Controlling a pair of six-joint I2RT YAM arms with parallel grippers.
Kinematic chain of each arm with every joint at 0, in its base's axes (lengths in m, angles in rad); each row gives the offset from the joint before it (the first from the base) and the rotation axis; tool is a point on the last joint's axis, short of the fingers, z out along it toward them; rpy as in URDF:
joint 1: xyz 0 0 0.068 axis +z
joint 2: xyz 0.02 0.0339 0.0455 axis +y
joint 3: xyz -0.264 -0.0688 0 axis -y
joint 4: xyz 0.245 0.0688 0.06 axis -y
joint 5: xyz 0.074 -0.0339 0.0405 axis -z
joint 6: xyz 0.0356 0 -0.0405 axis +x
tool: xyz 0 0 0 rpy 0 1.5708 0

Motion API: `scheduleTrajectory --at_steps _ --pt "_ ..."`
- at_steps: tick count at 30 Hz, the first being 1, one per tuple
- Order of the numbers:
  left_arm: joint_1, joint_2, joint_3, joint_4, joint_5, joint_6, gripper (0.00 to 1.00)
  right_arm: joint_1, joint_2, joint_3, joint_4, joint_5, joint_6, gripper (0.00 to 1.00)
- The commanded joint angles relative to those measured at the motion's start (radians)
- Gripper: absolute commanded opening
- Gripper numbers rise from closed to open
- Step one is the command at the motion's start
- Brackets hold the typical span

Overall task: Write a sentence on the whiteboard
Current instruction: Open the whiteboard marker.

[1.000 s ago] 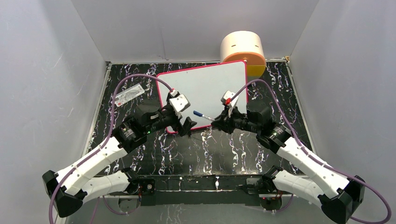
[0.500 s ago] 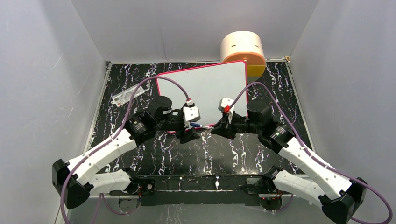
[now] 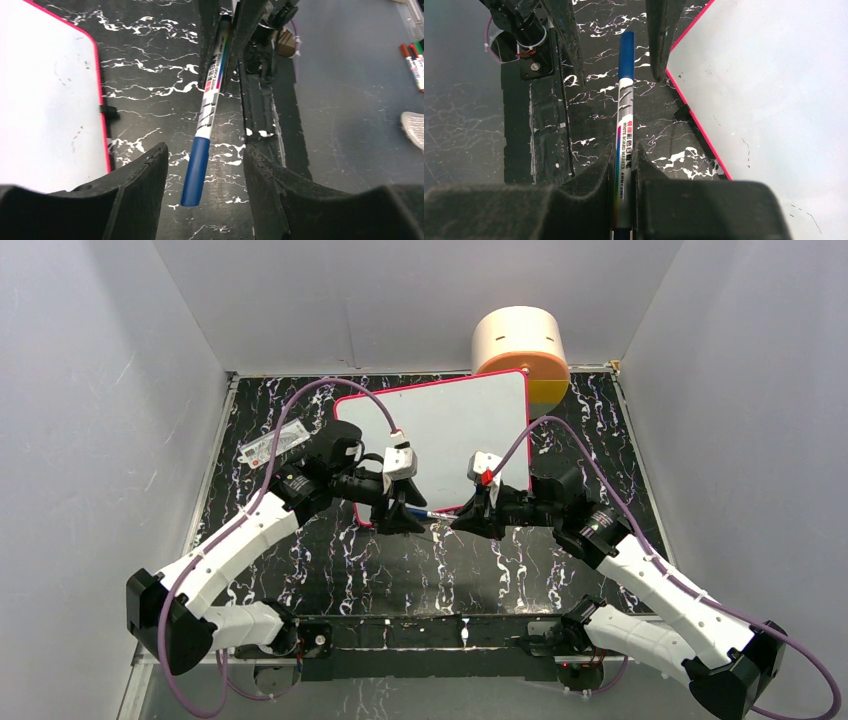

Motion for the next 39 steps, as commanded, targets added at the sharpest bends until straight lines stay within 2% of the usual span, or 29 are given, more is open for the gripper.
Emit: scheduleTrajectory --at_steps 1,12,16,19,20,24,27,33,39 --pt "0.002 0.004 0.048 -0.061 0.105 0.003 0.51 -0.003 -0.014 0.048 0.029 -0.031 -0.023 0.00" --pt "0.002 0.077 0.101 -0.157 0.090 0.018 0.33 -0.003 0.008 0.043 0.054 -0.038 -0.026 0.00" --pt "0.002 0.076 0.100 -0.190 0.077 0.046 0.17 -0.003 0.011 0.042 0.066 -0.040 -0.016 0.00" --pt "0.001 0.061 0.096 -0.214 0.064 0.076 0.00 -0.003 0.015 0.035 0.088 -0.049 0.011 0.00" --pt "0.002 0.056 0.092 -0.216 0.063 0.082 0.00 -0.003 0.020 0.032 0.099 -0.056 0.024 0.00" --pt "0.002 0.032 0.065 -0.191 0.054 0.088 0.00 -0.003 0.027 0.013 0.164 -0.084 0.099 0.21" --pt "0.003 0.020 0.047 -0.171 0.052 0.086 0.00 -0.003 0.022 -0.013 0.231 -0.095 0.159 0.44" --pt "0.004 -0.007 0.010 -0.101 0.053 0.045 0.00 -0.005 0.049 -0.018 0.319 -0.126 0.265 0.60" --pt "0.019 -0.058 -0.043 0.034 0.057 -0.042 0.00 -0.014 0.074 -0.033 0.364 -0.116 0.326 0.62"
